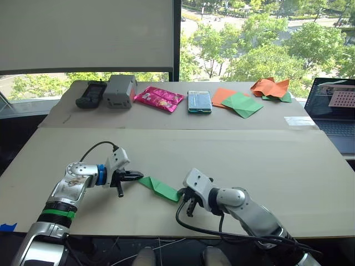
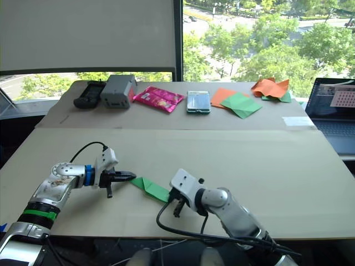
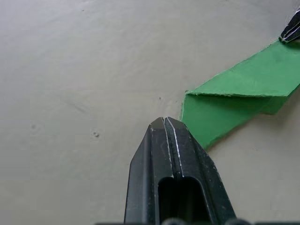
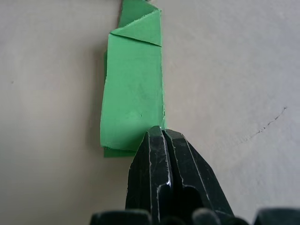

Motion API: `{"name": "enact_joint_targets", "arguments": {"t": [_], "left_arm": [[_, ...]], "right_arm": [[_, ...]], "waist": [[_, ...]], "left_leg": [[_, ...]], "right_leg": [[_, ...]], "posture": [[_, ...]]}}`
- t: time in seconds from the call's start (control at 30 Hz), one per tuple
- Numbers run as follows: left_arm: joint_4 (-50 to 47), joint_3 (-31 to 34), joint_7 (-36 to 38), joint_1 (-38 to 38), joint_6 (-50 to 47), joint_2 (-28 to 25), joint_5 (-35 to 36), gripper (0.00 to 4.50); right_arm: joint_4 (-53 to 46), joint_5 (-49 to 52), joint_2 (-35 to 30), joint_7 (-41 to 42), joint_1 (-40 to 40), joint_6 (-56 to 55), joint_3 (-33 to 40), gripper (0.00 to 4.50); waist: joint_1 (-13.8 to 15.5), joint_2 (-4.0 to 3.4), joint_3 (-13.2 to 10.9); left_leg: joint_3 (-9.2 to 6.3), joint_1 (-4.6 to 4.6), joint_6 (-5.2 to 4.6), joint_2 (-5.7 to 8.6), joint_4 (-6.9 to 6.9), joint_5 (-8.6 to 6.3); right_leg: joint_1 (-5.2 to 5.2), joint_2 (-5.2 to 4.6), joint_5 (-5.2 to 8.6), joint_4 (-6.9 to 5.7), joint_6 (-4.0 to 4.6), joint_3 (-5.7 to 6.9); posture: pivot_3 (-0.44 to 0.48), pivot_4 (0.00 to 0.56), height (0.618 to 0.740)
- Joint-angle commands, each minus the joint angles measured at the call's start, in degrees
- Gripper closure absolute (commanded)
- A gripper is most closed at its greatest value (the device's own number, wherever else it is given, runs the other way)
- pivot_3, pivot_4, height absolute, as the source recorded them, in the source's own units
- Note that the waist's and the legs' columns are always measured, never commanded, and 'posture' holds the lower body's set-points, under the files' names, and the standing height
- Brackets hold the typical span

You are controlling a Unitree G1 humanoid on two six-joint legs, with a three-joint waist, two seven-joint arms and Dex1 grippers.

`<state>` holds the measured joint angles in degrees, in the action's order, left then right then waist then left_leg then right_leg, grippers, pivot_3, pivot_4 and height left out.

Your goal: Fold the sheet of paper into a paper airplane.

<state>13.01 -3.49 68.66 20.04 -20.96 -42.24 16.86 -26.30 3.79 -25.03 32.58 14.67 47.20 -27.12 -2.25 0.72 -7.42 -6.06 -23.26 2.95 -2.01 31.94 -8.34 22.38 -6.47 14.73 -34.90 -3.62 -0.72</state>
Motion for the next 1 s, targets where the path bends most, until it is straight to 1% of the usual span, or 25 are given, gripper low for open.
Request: {"name": "enact_joint_targets", "arguments": {"t": [0.03, 0.1, 0.2, 0.27, 0.37, 0.47, 0.53, 0.57, 0.7, 0.77, 0.87, 1.0], "left_arm": [[-10.3, 5.6, 0.5, -4.2, -6.8, -3.3, 6.1, 4.5], [-16.2, 8.3, 0.2, -9.3, -10.3, -5.0, 8.9, 4.5], [-22.0, 11.6, -1.8, -13.8, -14.5, -5.3, 12.7, 4.5], [-24.8, 13.3, -4.0, -15.3, -16.7, -4.4, 14.9, 4.5], [-27.1, 14.5, -6.5, -16.5, -18.0, -3.2, 16.5, 4.5], [-28.3, 15.3, -7.7, -17.2, -19.3, -2.6, 18.2, 4.5], [-28.6, 15.3, -7.8, -17.9, -19.2, -2.9, 18.4, 3.98], [-28.8, 15.4, -7.8, -18.2, -19.4, -3.0, 18.7, 3.76], [-29.7, 15.4, -7.9, -19.0, -19.7, -3.5, 19.6, 2.36], [-29.9, 14.7, -8.0, -19.5, -19.0, -3.7, 19.0, 1.61], [-30.1, 14.1, -8.5, -19.4, -18.6, -3.6, 18.7, 0.7], [-30.0, 13.7, -8.9, -19.3, -18.4, -3.5, 18.6, 0.7]], "right_arm": [[-7.4, 3.0, -0.7, 1.6, -0.1, -1.8, 4.8, 4.48], [-11.1, 4.7, -0.8, 1.6, -0.3, -1.8, 7.8, 4.48], [-15.3, 6.4, -1.9, 2.2, -1.2, -1.8, 10.1, 3.66], [-17.7, 8.0, -1.6, 2.0, -2.1, -1.4, 11.5, 2.98], [-19.6, 9.0, -2.2, 2.4, -3.8, -2.8, 11.7, 1.93], [-19.5, 9.7, -2.6, 2.8, -4.9, -4.4, 11.5, 0.83], [-18.9, 10.6, -3.1, 3.6, -5.6, -5.6, 11.8, 0.21], [-18.8, 11.0, -3.3, 4.0, -5.9, -6.2, 12.1, 0.0], [-18.4, 14.0, -4.6, 7.2, -6.7, -6.8, 11.8, 0.0], [-17.4, 14.5, -4.4, 7.8, -6.6, -7.7, 10.8, 0.0], [-15.3, 16.3, -2.8, 8.6, -6.0, -7.8, 9.9, 0.0], [-11.6, 19.4, -0.6, 10.4, -5.1, -5.8, 8.3, 0.0]], "waist": [[0.1, 0.02, -0.2], [0.1, 0.03, -0.2], [0.5, 0.07, -0.3], [0.9, 0.09, -0.5], [1.2, -0.11, -0.7], [1.1, -0.2, -0.8], [1.1, -0.26, -0.8], [1.2, -0.26, -0.9], [1.5, -0.23, -0.8], [1.6, -0.16, -0.8], [1.5, -0.14, -0.8], [1.4, -0.15, -0.8]], "left_leg": [[0.0, -0.01, 0.0, 0.0, -0.01, 0.0], [0.0, 0.01, 0.0, -0.01, -0.07, 0.0], [0.0, 0.06, 0.0, -0.04, -0.14, 0.0], [0.0, 0.02, 0.02, -0.08, -0.16, -0.02], [0.0, -0.08, 0.07, -0.14, -0.19, -0.05], [0.01, -0.24, 0.14, 0.07, -0.13, -0.09], [0.03, -0.35, 0.14, 0.15, -0.12, -0.09], [0.03, -0.41, 0.14, 0.15, -0.11, -0.09], [0.05, -0.41, 0.13, 0.12, -0.06, -0.08], [0.05, -0.34, 0.12, 0.1, -0.05, -0.08], [0.06, -0.16, 0.12, 0.04, -0.07, -0.08], [0.06, -0.13, 0.12, -0.06, -0.07, -0.08]], "right_leg": [[0.0, 0.0, 0.0, 0.0, 0.0, 0.0], [-0.01, 0.0, 0.01, 0.04, 0.02, 0.01], [-0.05, -0.01, 0.04, 0.17, 0.06, 0.05], [-0.04, -0.04, 0.04, 0.33, 0.07, 0.11], [-0.04, -0.08, 0.05, 0.84, 0.07, 0.19], [0.04, -0.38, 0.05, 1.19, 0.07, 0.23], [0.17, -0.7, 0.04, 1.36, 0.07, 0.52], [0.21, -0.78, 0.04, 1.42, 0.07, 0.68], [0.21, -0.82, 0.01, 1.28, 0.04, 0.85], [0.2, -0.82, 0.0, 1.02, 0.03, 0.88], [0.15, -0.82, 0.0, 0.85, 0.04, 0.99], [0.11, -0.83, 0.0, 0.87, 0.04, 1.15]], "posture": [[0.0, 0.15, 0.72], [0.0, 0.15, 0.72], [0.0, 0.15, 0.72], [0.0, 0.15, 0.72], [0.0, 0.15, 0.72], [0.0, 0.15, 0.72], [0.0, 0.15, 0.72], [0.0, 0.15, 0.72], [0.0, 0.15, 0.72], [0.0, 0.15, 0.72], [0.0, 0.15, 0.72], [0.0, 0.15, 0.72]]}}
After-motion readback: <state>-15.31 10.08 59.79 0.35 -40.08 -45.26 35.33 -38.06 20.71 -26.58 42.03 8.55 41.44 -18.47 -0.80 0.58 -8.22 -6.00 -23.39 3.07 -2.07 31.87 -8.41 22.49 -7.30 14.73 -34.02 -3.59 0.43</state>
